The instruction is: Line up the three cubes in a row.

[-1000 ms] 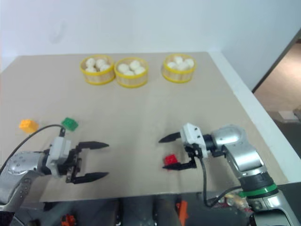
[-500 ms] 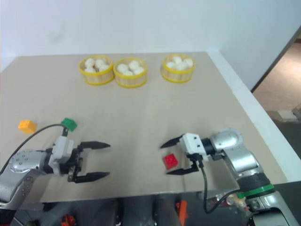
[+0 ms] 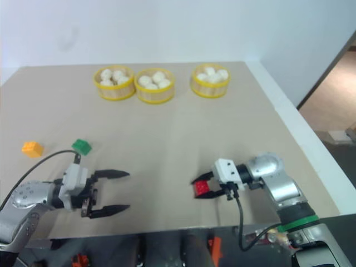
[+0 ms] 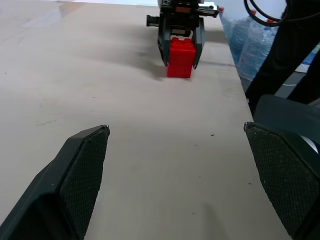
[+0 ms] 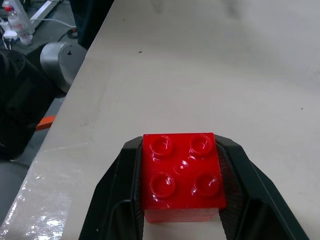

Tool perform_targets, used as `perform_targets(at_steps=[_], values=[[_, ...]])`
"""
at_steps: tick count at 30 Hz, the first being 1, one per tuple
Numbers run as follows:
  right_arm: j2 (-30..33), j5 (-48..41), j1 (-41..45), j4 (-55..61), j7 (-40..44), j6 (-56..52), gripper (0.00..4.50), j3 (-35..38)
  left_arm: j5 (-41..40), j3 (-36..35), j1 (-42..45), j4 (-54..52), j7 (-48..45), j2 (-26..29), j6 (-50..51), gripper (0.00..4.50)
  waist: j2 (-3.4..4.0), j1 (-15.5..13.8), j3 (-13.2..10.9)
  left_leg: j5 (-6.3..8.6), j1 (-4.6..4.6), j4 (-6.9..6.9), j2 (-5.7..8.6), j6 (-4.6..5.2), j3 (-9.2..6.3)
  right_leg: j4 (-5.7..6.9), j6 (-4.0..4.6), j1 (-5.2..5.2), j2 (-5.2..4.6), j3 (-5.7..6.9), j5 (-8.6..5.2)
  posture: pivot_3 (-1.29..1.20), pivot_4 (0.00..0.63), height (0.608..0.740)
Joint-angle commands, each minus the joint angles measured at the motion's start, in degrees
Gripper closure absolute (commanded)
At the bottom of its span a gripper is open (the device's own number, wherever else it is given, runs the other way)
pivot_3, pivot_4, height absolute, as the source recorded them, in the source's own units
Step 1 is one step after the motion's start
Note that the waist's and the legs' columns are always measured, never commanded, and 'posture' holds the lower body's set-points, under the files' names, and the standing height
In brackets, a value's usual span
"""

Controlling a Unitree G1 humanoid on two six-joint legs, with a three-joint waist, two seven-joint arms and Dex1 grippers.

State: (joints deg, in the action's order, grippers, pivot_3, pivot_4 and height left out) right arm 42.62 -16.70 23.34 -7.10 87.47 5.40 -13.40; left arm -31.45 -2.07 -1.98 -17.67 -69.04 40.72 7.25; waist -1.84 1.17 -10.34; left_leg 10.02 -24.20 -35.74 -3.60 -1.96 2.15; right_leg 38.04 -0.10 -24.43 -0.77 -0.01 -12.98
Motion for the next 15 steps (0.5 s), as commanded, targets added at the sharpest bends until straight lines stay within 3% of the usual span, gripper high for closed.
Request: perform_targets(at_steps=[1,6,9,15], values=[[-0.8,-3.6,2.3,2.5,-1.0,-6.7,3.21,1.8,-0.1,-0.7,-0.2,-1.8,0.3,-0.1,-0.6,0.0,0.0,0.0,0.0,0.0,0.0,0.0,0.0,0.0,0.0,0.0,0.0,0.0,0.0,0.0,0.0,0.0,0.15,0.74],[-2.6,-3.9,8.9,0.8,-3.9,-18.2,3.21,1.1,0.1,-1.0,0.8,-0.6,1.0,0.0,-0.2,0.0,0.01,0.1,0.0,0.0,0.03,-0.02,-0.03,0.01,0.01,0.06,0.05,-0.03,0.03,-0.02,0.05,0.0,0.15,0.74],[-6.5,-1.7,15.9,-8.4,-7.2,-22.5,3.21,0.4,-0.2,-1.1,2.5,0.5,2.7,-0.9,0.6,0.0,-0.01,0.0,0.0,-0.01,0.08,-0.06,-0.04,0.01,-0.01,0.07,0.07,0.02,0.05,-0.01,0.06,0.0,0.15,0.74],[-9.7,6.1,21.4,-23.0,-6.5,-12.1,3.21,-2.3,1.1,-0.2,3.0,0.6,2.8,-1.5,-0.4,0.0,-0.02,-0.1,0.0,0.06,-0.11,-0.08,-0.01,0.07,0.01,0.04,-0.2,-0.05,0.05,-0.05,0.07,0.0,0.15,0.74]])
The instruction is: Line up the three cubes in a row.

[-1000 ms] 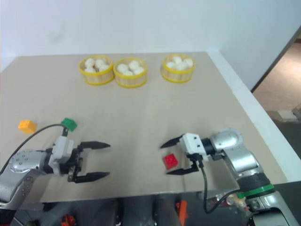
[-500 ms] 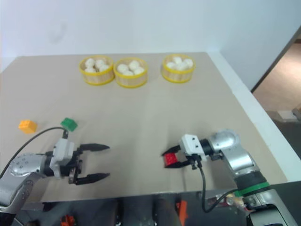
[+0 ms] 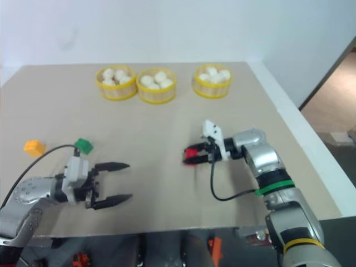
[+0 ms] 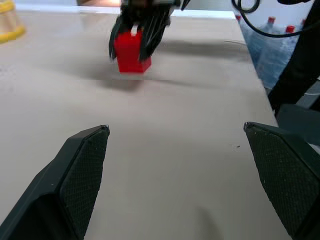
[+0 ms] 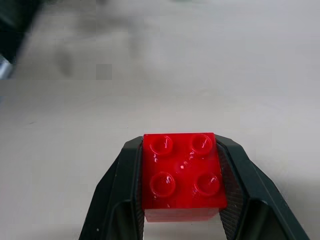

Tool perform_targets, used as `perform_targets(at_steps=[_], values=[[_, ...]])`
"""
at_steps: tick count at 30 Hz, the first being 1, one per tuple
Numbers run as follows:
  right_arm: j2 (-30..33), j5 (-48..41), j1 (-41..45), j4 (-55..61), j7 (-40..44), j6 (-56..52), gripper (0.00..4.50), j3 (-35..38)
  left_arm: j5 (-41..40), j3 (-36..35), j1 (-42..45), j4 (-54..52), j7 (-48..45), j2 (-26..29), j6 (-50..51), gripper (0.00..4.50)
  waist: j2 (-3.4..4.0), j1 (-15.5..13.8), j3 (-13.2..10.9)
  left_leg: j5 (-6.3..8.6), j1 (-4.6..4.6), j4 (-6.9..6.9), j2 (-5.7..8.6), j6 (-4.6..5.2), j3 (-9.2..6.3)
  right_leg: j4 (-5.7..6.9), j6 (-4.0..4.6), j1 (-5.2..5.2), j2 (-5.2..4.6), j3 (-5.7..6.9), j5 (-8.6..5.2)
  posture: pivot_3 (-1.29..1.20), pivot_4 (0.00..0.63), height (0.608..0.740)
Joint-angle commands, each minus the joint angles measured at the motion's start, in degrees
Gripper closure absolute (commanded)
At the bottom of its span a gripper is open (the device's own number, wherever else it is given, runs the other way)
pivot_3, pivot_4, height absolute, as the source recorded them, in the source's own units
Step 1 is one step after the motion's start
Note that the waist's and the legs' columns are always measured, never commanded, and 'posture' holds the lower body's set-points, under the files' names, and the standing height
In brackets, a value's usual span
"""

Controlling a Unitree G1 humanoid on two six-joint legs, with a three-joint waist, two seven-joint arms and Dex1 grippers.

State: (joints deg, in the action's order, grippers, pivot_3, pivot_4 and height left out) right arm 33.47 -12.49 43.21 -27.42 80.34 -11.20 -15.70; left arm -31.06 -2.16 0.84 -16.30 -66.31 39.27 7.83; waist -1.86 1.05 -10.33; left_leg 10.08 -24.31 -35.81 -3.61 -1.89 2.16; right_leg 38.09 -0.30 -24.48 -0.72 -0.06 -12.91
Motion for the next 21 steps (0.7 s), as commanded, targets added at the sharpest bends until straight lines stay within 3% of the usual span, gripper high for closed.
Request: perform_targets(at_steps=[1,8,20,21], values=[[-0.8,2.7,1.9,-3.9,0.8,5.8,3.21,-0.2,0.9,0.0,0.0,-0.9,0.0,-0.1,-1.2,0.0,0.0,0.1,0.0,0.03,0.0,0.0,0.0,0.02,0.01,0.0,-0.05,0.0,0.0,-0.02,0.0,0.0,0.15,0.74],[-1.9,4.6,1.8,-6.6,3.9,13.4,3.21,-0.4,1.7,-0.1,-1.4,-1.1,0.3,-0.7,-1.8,0.0,0.0,0.2,0.0,0.07,0.11,0.0,-0.06,0.08,-0.01,0.05,-0.03,0.05,0.1,-0.04,0.02,0.0,0.15,0.74],[-3.6,6.5,2.6,-9.0,3.1,17.0,3.21,0.3,2.5,0.3,-0.9,-0.4,0.4,-0.9,-2.1,0.0,0.0,0.3,0.0,0.07,0.28,-0.03,-0.24,0.08,0.04,0.08,0.16,0.08,0.35,-0.18,0.14,0.0,0.15,0.74],[-3.6,6.4,2.5,-9.1,3.3,17.1,2.71,0.4,2.5,0.3,-0.7,-0.2,0.5,-1.0,-2.1,0.0,0.0,0.3,0.0,0.07,0.29,-0.03,-0.25,0.08,0.04,0.08,0.23,0.08,0.38,-0.18,0.14,0.0,0.15,0.74]])
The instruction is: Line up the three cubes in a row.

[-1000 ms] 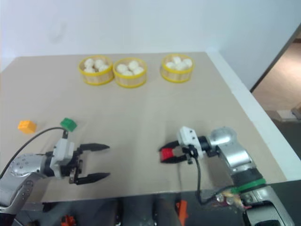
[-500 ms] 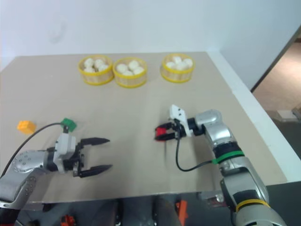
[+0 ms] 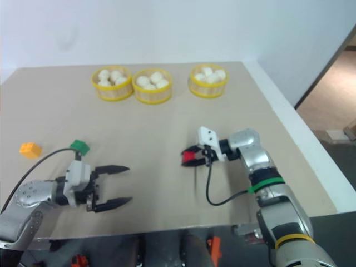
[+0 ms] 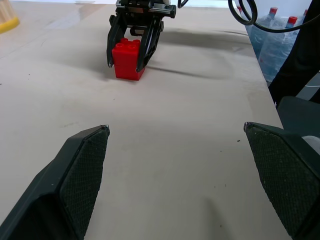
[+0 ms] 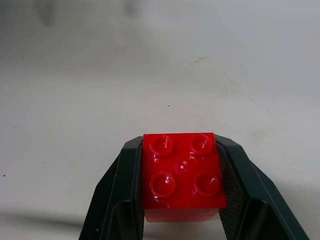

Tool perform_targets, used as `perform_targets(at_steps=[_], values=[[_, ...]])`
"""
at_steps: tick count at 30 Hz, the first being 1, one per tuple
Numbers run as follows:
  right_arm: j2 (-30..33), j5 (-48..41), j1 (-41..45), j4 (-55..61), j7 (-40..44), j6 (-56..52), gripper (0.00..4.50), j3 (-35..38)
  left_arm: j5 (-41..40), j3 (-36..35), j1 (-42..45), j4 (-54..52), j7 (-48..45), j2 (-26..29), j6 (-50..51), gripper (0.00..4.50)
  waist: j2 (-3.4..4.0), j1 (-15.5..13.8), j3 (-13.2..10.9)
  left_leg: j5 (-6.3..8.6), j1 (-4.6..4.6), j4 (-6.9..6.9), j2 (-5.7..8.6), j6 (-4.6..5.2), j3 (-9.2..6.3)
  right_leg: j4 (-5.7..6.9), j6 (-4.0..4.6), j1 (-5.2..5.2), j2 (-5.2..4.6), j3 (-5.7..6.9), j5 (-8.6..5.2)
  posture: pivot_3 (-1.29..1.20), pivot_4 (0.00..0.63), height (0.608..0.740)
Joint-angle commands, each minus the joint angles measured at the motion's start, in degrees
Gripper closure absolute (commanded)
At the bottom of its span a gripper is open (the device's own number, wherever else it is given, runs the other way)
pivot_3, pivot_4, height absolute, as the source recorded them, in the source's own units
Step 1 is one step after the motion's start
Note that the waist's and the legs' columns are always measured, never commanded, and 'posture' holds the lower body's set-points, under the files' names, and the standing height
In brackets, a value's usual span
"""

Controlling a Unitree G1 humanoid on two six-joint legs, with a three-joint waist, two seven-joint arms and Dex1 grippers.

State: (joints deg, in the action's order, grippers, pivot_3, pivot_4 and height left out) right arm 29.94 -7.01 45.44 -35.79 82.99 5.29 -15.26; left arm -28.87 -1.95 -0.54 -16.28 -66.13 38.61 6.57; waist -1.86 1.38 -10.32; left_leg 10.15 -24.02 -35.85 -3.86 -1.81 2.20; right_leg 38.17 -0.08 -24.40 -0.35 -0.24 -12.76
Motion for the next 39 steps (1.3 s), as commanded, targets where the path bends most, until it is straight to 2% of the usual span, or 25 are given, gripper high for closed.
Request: perform_targets(at_steps=[1,3,7,8,12,16,19,21,27,39], values=[[-0.2,0.6,0.2,-0.6,0.9,0.1,2.17,0.1,0.4,0.1,0.8,-0.1,0.3,-0.3,-0.8,0.0,0.0,0.0,0.0,0.0,0.01,0.0,0.0,0.0,0.0,0.0,0.04,0.0,0.01,0.0,-0.01,0.0,0.15,0.74],[-0.1,0.0,-0.1,0.1,1.8,-0.6,1.68,0.4,0.4,-0.1,0.9,0.1,0.8,-0.5,-0.3,0.0,0.01,-0.1,0.0,0.0,0.0,0.0,0.0,0.01,-0.01,0.0,0.05,0.0,0.01,0.0,-0.01,0.0,0.15,0.74],[-0.2,-1.4,-0.1,2.5,2.2,-2.1,0.23,1.5,-0.5,-1.1,0.8,-0.1,3.0,-1.0,1.5,0.0,0.01,-0.1,0.0,0.0,-0.03,0.0,0.0,0.0,0.06,0.0,-0.04,-0.04,0.0,-0.1,0.02,0.0,0.15,0.74],[-0.3,-1.9,-0.1,3.6,1.9,-2.8,0.02,2.0,-0.7,-1.9,0.8,0.0,3.9,-1.1,2.0,0.0,0.01,-0.1,0.0,0.0,-0.04,0.0,0.0,0.0,0.06,-0.01,-0.08,-0.04,0.0,-0.1,0.04,0.0,0.15,0.74],[-0.2,-5.3,-0.5,10.1,0.1,-8.1,0.02,4.4,-1.8,-6.1,0.3,-0.8,10.1,-1.7,4.9,0.0,0.02,-0.1,0.0,0.0,-0.05,0.02,-0.01,0.0,0.04,0.0,-0.09,-0.07,0.02,-0.09,0.04,0.0,0.15,0.74],[-0.2,-12.3,-1.0,20.7,-4.4,-20.7,0.02,9.0,-2.8,-12.4,-0.6,-3.7,20.1,-2.7,9.9,0.0,0.02,-0.1,0.0,0.0,-0.06,0.02,-0.03,0.0,0.01,0.01,-0.09,-0.08,0.03,-0.07,0.05,0.0,0.15,0.74],[0.3,-18.5,-3.0,30.6,-7.8,-30.5,0.02,11.9,1.7,-16.3,-0.2,-3.7,31.8,-3.0,15.4,0.0,0.01,-0.2,0.0,0.0,-0.08,0.03,-0.03,-0.01,0.01,0.0,-0.12,-0.07,-0.01,-0.06,0.03,0.0,0.15,0.74],[0.1,-20.9,-4.2,34.0,-9.9,-34.2,0.02,13.0,2.6,-17.2,0.5,-3.3,35.4,-3.2,17.8,0.0,0.01,-0.2,0.0,0.01,-0.08,0.04,-0.03,-0.01,0.0,0.0,-0.12,-0.07,-0.01,-0.04,0.02,0.0,0.15,0.74],[-0.3,-24.5,-6.9,39.2,-13.9,-39.6,0.02,13.7,2.3,-19.3,2.0,-1.9,38.0,-5.0,16.8,0.0,0.0,-0.2,0.0,0.01,-0.09,0.0,0.01,-0.01,0.03,-0.01,-0.05,-0.06,-0.07,-0.05,-0.01,0.0,0.15,0.74],[-0.6,-20.5,-9.3,40.7,-17.1,-32.1,0.02,11.1,5.4,-18.7,6.7,8.1,35.8,-4.1,13.4,0.0,-0.01,-0.2,0.0,0.01,-0.12,0.04,0.01,-0.01,0.03,-0.01,-0.11,-0.12,-0.03,-0.05,0.03,0.0,0.15,0.74]])
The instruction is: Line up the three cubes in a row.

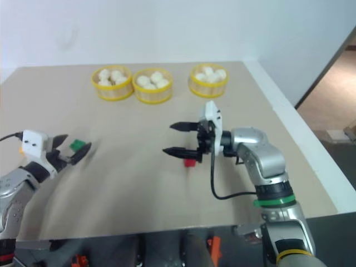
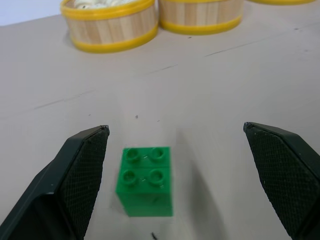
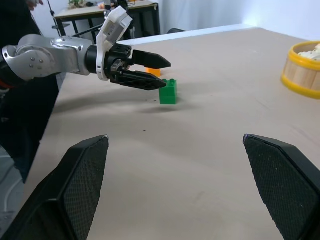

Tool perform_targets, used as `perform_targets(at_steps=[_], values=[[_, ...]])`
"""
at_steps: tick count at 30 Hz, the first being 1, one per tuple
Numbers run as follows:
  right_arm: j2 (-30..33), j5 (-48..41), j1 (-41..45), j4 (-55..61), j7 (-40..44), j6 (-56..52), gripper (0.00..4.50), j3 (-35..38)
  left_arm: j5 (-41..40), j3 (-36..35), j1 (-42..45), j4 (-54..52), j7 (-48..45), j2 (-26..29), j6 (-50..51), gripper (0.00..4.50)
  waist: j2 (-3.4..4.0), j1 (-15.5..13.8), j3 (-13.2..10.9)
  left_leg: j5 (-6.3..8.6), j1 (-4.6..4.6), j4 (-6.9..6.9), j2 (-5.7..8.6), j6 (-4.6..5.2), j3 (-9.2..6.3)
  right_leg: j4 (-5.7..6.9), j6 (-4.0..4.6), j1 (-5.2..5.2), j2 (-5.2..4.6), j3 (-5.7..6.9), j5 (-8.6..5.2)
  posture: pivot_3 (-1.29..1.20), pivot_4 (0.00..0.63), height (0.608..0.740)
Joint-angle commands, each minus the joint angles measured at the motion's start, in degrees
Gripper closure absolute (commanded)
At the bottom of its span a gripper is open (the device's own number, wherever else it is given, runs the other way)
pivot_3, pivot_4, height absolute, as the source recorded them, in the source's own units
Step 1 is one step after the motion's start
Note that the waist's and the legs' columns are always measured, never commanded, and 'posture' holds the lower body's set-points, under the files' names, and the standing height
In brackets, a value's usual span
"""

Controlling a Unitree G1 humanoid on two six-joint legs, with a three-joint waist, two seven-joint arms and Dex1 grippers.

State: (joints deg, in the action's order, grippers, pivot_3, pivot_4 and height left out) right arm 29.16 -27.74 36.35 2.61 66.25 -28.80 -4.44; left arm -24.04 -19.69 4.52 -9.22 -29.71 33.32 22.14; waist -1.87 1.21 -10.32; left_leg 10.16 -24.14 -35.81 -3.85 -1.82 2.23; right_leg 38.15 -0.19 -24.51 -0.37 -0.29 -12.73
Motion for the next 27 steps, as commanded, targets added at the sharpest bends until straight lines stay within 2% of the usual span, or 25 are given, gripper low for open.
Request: perform_targets(at_steps=[1,12,15,21,22,27], values=[[0.2,0.4,-0.3,2.4,-0.5,2.2,0.02,0.2,0.8,-0.9,2.1,1.9,-0.8,1.2,-2.4,0.0,0.0,0.0,0.0,0.0,-0.01,0.0,0.0,0.0,0.0,0.0,0.0,0.0,0.0,0.0,0.0,0.0,0.15,0.74],[0.3,2.6,-1.7,2.9,-2.2,5.4,0.02,-0.1,4.3,3.8,5.5,12.0,-2.1,0.5,-1.5,0.0,-0.01,0.0,0.0,0.0,-0.02,0.0,0.0,0.0,0.01,0.0,-0.03,-0.01,-0.01,-0.01,0.02,0.0,0.15,0.74],[0.4,2.7,-1.7,2.8,-2.6,5.6,0.0,0.2,4.0,3.8,6.7,13.6,-1.9,0.2,-0.5,0.81,-0.01,0.0,0.0,0.0,-0.04,0.0,0.0,0.0,0.0,0.0,-0.03,-0.02,-0.01,0.01,0.02,0.0,0.15,0.74],[0.5,1.8,-1.2,3.0,-2.8,4.2,0.0,0.3,5.4,4.4,8.2,15.8,-2.1,0.4,-1.9,2.96,-0.02,0.0,0.0,0.0,-0.05,-0.01,0.0,0.0,-0.01,0.0,-0.04,-0.03,-0.01,0.01,0.03,0.0,0.15,0.74],[0.5,1.7,-1.1,3.0,-2.8,4.1,0.0,0.3,5.7,4.6,8.1,15.7,-2.1,0.3,-1.9,3.14,-0.02,0.0,0.0,0.0,-0.05,-0.01,0.0,0.0,0.0,0.0,-0.04,-0.03,-0.01,0.02,0.03,0.0,0.15,0.74],[0.9,2.4,-0.9,2.6,-2.4,4.6,0.0,0.2,6.2,5.1,6.8,14.2,-2.4,0.2,-1.6,3.13,-0.02,0.0,0.0,0.0,-0.05,0.0,0.0,0.0,0.0,0.0,-0.04,-0.03,-0.02,0.01,0.02,0.0,0.15,0.74]])
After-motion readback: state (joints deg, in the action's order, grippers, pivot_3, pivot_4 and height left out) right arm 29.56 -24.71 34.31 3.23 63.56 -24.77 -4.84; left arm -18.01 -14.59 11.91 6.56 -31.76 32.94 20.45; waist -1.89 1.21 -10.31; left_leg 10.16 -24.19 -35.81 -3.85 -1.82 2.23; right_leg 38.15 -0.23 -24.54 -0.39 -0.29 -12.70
